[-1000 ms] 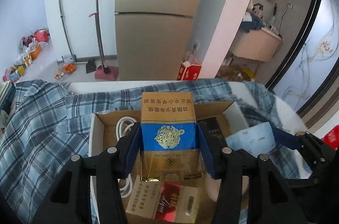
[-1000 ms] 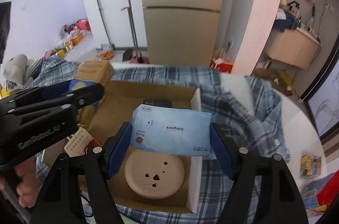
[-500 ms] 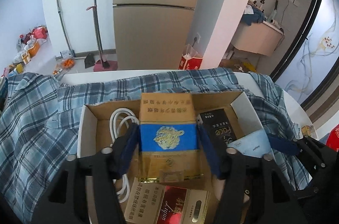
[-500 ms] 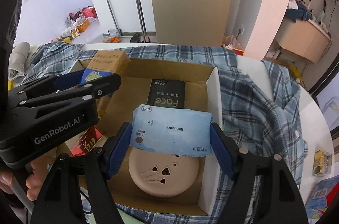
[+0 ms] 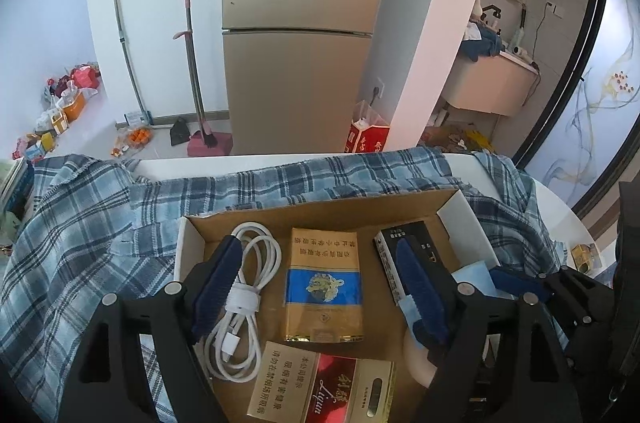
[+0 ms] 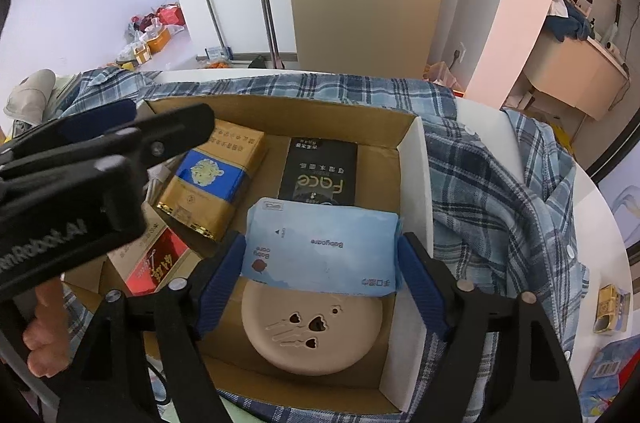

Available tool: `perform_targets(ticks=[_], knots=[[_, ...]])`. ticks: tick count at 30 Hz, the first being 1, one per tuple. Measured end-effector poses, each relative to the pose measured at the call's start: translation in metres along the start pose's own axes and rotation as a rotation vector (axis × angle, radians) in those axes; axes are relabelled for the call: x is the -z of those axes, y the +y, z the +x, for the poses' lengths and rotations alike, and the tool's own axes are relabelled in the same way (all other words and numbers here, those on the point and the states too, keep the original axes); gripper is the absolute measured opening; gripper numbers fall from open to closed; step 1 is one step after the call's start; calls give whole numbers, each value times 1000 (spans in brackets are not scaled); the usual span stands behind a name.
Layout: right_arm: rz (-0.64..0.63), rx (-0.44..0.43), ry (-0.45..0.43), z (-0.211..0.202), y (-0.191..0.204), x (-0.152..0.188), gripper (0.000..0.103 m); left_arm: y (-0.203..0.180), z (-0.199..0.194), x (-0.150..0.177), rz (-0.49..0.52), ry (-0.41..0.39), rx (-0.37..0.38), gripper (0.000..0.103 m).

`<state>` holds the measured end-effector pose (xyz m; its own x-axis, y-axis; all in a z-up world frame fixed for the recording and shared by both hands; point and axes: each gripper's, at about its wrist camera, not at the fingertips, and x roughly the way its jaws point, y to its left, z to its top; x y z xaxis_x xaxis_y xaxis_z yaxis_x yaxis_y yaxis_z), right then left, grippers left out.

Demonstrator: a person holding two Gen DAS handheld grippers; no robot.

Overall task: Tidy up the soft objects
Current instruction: 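Lower both packs into the box and open both grippers, then withdraw both grippers and move the right gripper toward the green card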

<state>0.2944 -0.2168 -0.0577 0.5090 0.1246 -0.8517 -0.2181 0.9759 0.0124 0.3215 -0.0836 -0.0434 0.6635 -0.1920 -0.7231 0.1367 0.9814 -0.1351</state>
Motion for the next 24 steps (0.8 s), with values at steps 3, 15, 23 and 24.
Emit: perform_targets(ticks=[3,15,23,24], knots=[[19,-20,-4,-2,-4,0,83,2,-9,-2,-4,-36,-37,82],[70,-12,-126,-49,-11,-10,92,-8,-84,-23,23,-192,-25,82],[18,41,-211,-99,4,3,92,-15,-159,-18,56,-318,-61,82],[9,47,-229,-108,7,6,92,-16,-170,-14,64,-341,-74,82]])
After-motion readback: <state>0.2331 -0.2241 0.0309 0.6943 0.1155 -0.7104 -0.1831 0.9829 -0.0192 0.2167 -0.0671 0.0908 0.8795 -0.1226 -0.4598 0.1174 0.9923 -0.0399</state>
